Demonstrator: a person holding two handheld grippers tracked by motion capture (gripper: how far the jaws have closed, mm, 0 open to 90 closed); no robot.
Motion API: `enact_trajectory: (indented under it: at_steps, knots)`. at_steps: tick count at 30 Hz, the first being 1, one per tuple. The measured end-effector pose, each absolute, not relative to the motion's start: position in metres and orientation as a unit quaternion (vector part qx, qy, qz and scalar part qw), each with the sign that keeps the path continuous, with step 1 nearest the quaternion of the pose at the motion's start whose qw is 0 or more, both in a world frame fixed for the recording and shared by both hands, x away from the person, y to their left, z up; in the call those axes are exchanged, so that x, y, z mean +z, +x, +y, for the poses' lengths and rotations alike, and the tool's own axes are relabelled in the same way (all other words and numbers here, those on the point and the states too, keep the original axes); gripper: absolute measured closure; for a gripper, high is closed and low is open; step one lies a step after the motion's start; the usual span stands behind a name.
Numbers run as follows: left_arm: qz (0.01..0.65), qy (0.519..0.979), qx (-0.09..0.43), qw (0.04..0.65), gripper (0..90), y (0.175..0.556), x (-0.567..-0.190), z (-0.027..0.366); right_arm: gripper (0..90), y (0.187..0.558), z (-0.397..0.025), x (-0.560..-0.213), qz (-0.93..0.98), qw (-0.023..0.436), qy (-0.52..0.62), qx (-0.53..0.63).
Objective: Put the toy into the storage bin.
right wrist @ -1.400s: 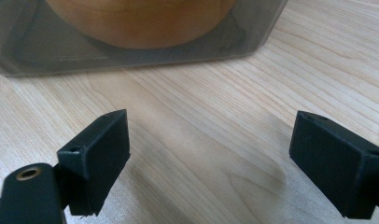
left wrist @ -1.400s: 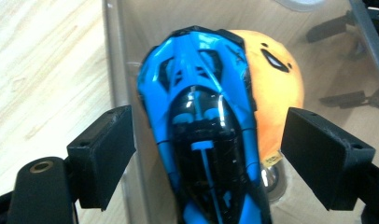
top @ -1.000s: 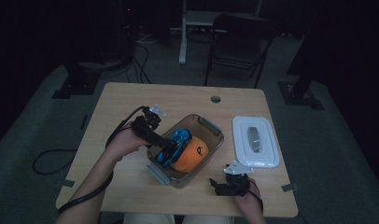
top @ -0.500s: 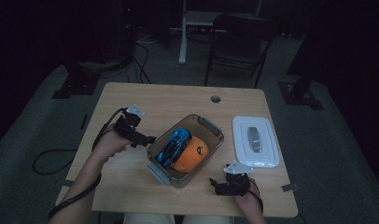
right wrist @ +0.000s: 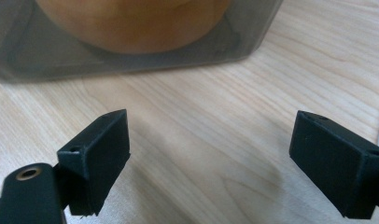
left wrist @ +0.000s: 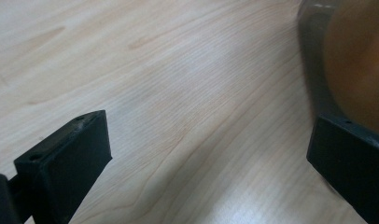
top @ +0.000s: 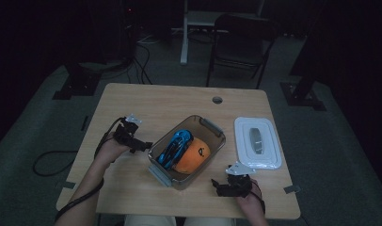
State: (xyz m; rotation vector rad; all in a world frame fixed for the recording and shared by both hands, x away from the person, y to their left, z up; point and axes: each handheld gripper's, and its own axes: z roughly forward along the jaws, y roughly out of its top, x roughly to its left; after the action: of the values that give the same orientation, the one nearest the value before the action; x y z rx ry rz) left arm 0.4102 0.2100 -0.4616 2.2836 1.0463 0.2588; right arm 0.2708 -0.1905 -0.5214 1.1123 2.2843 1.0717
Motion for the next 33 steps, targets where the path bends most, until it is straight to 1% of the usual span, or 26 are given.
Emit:
enact_trajectory:
  at_steps: [4,6,8,10,12,14,19,24,26,29,33]
  knots:
    - [0.388,0.864,0.101,0.305,0.4,0.412,-0.472,0.204,11.9,0.273,-0.196,-0.518,0.802,0.189,0.407,0.393]
    - [0.386,0.861,0.097,0.315,0.3,0.411,-0.475,0.201,11.9,0.275,-0.196,-0.517,0.799,0.195,0.412,0.391]
    - [0.382,0.860,0.106,0.320,0.3,0.410,-0.476,0.198,11.9,0.278,-0.195,-0.515,0.795,0.202,0.419,0.389]
    - [0.380,0.861,0.100,0.324,0.3,0.409,-0.476,0.197,12.0,0.280,-0.194,-0.514,0.794,0.204,0.422,0.388]
    - [0.365,0.870,0.086,0.320,0.3,0.405,-0.477,0.192,12.0,0.285,-0.192,-0.512,0.792,0.211,0.425,0.385]
    - [0.365,0.870,0.086,0.320,0.4,0.405,-0.477,0.192,12.0,0.287,-0.191,-0.511,0.791,0.215,0.427,0.382]
    - [0.367,0.870,0.066,0.323,0.4,0.396,-0.483,0.192,12.0,0.298,-0.186,-0.507,0.780,0.225,0.441,0.383]
    - [0.355,0.873,0.064,0.329,0.4,0.382,-0.486,0.186,12.1,0.303,-0.182,-0.506,0.778,0.228,0.441,0.384]
    - [0.349,0.875,0.065,0.330,0.4,0.377,-0.486,0.182,12.1,0.304,-0.181,-0.507,0.779,0.237,0.442,0.376]
    - [0.344,0.876,0.076,0.329,0.4,0.372,-0.485,0.179,13.8,0.306,-0.184,-0.507,0.778,0.235,0.444,0.378]
    - [0.344,0.877,0.070,0.329,0.4,0.365,-0.486,0.177,14.5,0.308,-0.184,-0.508,0.776,0.230,0.441,0.388]
